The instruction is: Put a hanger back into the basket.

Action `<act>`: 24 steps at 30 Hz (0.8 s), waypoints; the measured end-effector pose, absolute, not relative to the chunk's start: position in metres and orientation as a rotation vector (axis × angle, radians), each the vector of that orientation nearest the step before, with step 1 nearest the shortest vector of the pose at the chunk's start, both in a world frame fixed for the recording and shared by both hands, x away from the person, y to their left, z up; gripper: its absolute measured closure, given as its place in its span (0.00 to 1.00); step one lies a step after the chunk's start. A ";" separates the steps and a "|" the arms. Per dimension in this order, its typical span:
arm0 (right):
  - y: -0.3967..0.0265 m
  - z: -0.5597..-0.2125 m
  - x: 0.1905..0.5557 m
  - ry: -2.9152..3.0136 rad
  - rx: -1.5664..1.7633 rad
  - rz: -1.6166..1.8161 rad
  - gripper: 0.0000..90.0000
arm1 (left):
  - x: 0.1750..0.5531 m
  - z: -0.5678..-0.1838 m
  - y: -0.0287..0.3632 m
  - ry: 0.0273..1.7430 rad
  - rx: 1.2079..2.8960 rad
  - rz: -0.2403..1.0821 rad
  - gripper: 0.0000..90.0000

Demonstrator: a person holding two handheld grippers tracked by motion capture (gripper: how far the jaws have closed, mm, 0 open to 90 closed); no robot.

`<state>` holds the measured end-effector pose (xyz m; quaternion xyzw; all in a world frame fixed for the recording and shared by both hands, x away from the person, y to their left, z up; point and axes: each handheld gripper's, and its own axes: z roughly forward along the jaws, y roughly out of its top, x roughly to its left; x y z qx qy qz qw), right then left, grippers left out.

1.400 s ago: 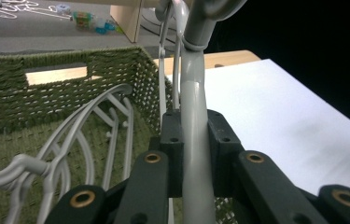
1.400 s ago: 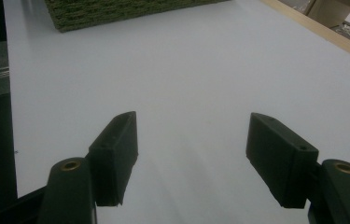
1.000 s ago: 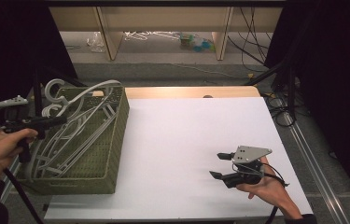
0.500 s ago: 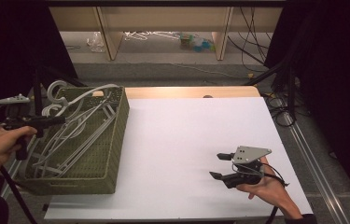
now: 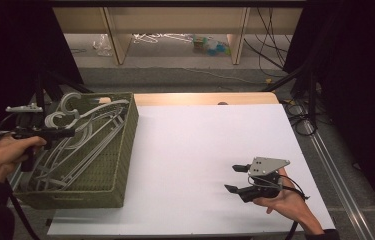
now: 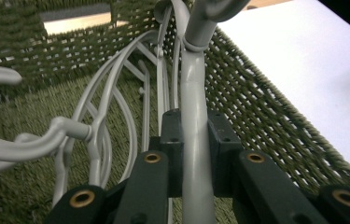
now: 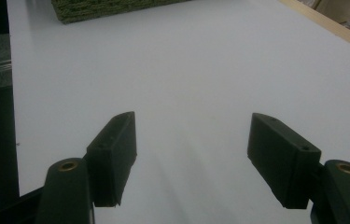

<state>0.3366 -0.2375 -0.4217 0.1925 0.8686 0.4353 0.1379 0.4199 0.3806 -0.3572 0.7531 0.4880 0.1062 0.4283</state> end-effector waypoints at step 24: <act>-0.235 -0.425 0.337 2.538 0.540 1.244 0.37 | 0.418 -0.403 0.393 1.481 1.804 0.305 0.81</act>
